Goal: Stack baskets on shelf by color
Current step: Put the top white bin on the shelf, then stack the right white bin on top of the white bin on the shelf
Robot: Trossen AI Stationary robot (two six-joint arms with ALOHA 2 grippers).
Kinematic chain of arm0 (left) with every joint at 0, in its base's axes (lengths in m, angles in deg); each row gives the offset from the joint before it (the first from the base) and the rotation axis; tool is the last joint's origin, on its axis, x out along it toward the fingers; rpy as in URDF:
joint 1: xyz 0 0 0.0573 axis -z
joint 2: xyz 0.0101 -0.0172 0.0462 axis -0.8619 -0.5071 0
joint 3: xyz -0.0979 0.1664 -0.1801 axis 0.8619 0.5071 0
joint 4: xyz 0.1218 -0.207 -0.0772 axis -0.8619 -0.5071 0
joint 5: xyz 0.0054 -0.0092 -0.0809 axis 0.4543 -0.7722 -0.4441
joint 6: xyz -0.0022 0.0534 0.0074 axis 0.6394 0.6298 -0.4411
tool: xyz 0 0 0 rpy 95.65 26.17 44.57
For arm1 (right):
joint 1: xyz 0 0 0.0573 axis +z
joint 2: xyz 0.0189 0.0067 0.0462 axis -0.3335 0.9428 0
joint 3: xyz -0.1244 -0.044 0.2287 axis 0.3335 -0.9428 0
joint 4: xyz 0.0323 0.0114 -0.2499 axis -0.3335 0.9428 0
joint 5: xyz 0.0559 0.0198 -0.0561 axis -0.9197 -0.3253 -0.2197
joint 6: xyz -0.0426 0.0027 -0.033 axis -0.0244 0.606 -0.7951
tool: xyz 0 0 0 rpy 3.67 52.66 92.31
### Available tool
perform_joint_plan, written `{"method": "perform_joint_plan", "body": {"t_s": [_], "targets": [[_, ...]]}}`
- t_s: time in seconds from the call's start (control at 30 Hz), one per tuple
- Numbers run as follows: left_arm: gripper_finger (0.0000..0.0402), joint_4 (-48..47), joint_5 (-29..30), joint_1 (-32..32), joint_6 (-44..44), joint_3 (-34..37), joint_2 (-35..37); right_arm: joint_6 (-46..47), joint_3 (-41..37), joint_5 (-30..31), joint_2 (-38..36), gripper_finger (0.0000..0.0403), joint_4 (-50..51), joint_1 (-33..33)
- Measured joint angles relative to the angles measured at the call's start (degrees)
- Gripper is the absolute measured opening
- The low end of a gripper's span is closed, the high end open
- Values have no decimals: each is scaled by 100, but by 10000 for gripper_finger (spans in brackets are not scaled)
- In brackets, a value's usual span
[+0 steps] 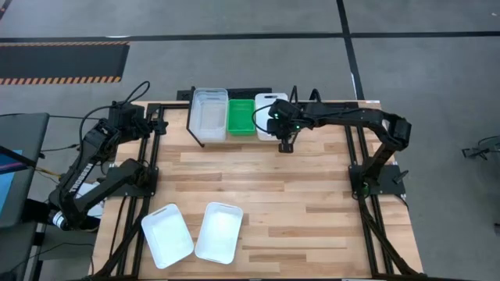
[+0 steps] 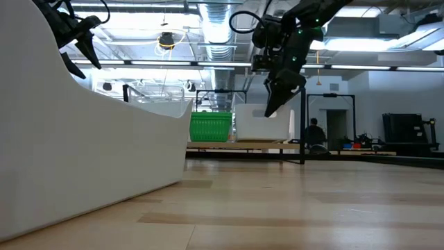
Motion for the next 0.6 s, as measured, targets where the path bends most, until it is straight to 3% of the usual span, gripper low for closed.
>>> {"method": "perform_joint_plan", "body": {"t_s": [0.37,0.6], "targets": [[212,-1,-2,-1,2,0,0,203,2,2,0,60,-26,17],[212,1,-3,1,2,0,-1,346,202,-32,-37,138,219,19]]}}
